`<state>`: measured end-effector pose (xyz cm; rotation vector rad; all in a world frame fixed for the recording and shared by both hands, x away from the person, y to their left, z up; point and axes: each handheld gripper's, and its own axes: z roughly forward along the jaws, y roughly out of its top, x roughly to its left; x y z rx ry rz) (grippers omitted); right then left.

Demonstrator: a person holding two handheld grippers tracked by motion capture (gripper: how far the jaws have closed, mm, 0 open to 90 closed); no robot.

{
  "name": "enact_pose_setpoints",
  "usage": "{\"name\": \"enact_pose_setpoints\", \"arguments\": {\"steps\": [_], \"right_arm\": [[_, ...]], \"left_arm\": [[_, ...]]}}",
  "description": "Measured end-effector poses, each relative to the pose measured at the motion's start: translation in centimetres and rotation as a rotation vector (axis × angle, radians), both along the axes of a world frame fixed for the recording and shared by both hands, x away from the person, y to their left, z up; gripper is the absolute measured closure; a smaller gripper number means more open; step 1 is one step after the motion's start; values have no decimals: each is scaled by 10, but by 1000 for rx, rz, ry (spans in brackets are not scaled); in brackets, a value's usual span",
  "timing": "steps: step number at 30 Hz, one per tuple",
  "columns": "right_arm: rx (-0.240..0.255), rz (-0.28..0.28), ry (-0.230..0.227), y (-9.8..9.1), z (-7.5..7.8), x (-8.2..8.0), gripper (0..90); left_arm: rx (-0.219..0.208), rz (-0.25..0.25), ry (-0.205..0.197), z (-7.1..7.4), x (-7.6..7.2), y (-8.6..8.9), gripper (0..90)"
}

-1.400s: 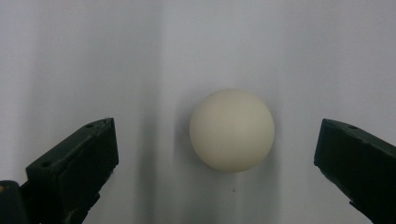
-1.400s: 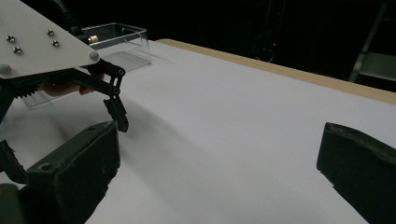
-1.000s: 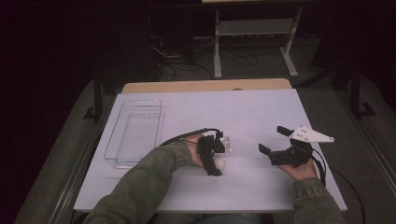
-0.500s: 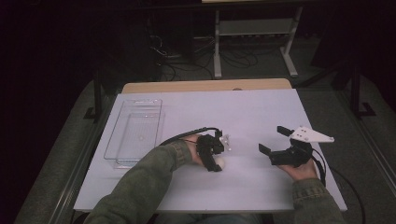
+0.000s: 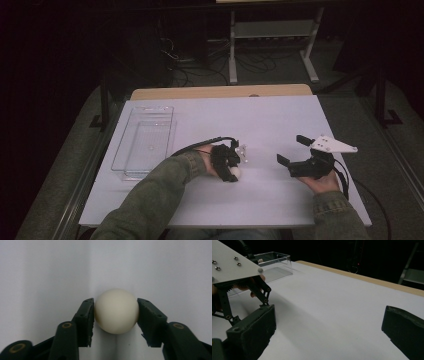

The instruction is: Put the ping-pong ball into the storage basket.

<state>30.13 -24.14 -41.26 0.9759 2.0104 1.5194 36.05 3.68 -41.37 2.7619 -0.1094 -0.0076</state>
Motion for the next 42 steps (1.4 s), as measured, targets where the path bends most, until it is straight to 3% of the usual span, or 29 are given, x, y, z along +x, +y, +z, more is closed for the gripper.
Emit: {"name": "enact_pose_setpoints", "arguments": {"steps": [19, 31, 42], "right_arm": [[16, 5, -4, 1, 1, 0, 0], [31, 3, 1, -1, 1, 0, 0], [42, 6, -4, -2, 2, -2, 0]], "left_arm": [[21, -9, -9, 5, -3, 0, 506], [9, -6, -19, 18, -4, 1, 508], [37, -19, -30, 29, -5, -4, 508]]}}
